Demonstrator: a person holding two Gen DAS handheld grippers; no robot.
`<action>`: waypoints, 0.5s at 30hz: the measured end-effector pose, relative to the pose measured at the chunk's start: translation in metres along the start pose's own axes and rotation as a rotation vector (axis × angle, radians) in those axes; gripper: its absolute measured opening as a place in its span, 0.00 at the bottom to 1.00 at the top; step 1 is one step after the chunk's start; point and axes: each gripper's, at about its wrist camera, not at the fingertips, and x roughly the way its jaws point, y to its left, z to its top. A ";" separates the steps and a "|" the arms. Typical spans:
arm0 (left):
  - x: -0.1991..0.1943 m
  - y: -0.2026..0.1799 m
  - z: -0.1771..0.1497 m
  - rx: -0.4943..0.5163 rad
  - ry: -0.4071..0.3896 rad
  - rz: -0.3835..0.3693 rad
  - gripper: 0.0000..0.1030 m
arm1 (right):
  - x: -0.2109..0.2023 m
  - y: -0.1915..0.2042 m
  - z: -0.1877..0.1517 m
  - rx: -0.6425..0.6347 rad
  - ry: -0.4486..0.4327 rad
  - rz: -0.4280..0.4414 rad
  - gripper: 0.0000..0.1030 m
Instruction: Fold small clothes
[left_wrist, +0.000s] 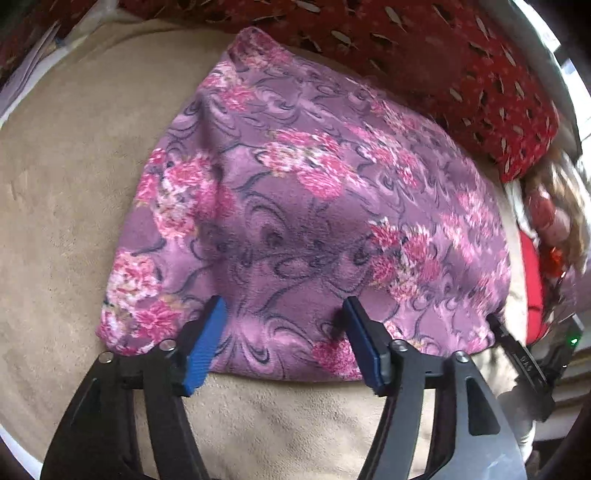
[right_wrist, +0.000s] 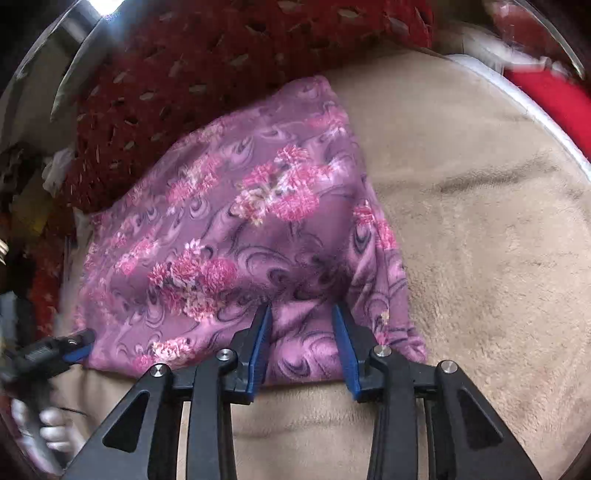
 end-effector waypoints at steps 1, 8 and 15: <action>0.001 -0.003 -0.001 0.017 -0.003 0.009 0.68 | 0.000 0.004 -0.003 -0.010 -0.012 -0.011 0.43; 0.010 -0.022 -0.001 0.079 -0.021 0.038 0.83 | 0.007 0.034 -0.010 -0.097 -0.049 -0.105 0.63; 0.013 -0.028 0.001 0.098 -0.037 0.031 0.85 | 0.010 0.037 -0.020 -0.143 -0.105 -0.145 0.73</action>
